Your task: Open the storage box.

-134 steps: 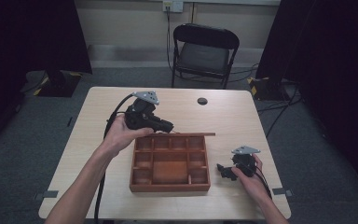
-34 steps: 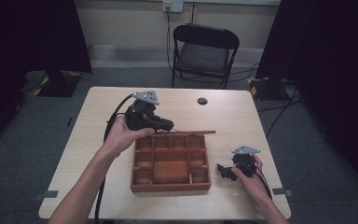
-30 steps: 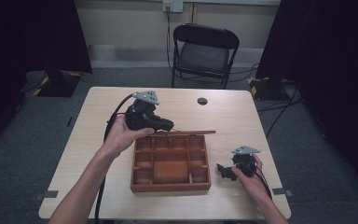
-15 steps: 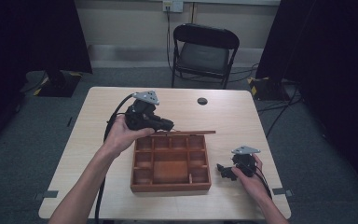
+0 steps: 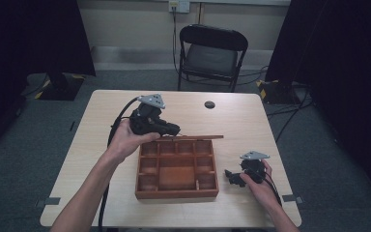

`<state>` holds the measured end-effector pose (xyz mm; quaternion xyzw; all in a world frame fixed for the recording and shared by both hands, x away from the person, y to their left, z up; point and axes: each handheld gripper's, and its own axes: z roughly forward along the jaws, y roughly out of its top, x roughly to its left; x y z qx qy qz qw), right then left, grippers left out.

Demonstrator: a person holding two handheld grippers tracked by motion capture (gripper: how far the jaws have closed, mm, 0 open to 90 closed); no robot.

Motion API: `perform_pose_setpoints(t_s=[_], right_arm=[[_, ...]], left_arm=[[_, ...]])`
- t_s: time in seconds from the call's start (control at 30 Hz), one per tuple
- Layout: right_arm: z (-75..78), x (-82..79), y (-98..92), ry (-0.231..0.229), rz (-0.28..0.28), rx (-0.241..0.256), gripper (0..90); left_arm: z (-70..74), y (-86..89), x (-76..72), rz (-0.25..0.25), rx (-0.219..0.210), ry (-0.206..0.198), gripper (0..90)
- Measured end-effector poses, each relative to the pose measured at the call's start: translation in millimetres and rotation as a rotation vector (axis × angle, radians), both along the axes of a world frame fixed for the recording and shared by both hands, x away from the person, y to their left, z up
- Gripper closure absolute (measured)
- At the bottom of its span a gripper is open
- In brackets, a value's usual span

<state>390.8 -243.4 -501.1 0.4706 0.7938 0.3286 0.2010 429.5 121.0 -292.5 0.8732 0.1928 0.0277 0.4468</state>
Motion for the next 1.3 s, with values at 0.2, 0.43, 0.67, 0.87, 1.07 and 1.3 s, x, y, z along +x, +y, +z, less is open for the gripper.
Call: perform_pose_setpoints(t_s=[0.2,0.43,0.67,0.87,1.07,1.3], right_arm=[[0.0,0.0,0.0,0.0,0.0,0.0,0.7],[0.0,0.0,0.0,0.0,0.0,0.0,0.7],[0.0,0.0,0.0,0.0,0.0,0.0,0.7],[0.1,0.0,0.0,0.0,0.0,-0.001,0.7],[0.0,0.0,0.0,0.0,0.0,0.0,0.7],[0.0,0.0,0.0,0.0,0.0,0.0,0.7]], left_arm=[[0.0,0.0,-0.2,-0.002,-0.001,0.0,84.6],[-0.2,-0.2,-0.1,0.0,-0.004,-0.001,84.7],[-0.4,-0.4,-0.1,0.001,-0.008,0.002,84.7],[0.0,-0.1,-0.2,0.001,-0.002,0.002,84.7],[-0.6,-0.3,0.2,0.003,-0.014,0.007,84.6],[-0.6,-0.3,0.1,0.005,-0.014,0.005,84.6]])
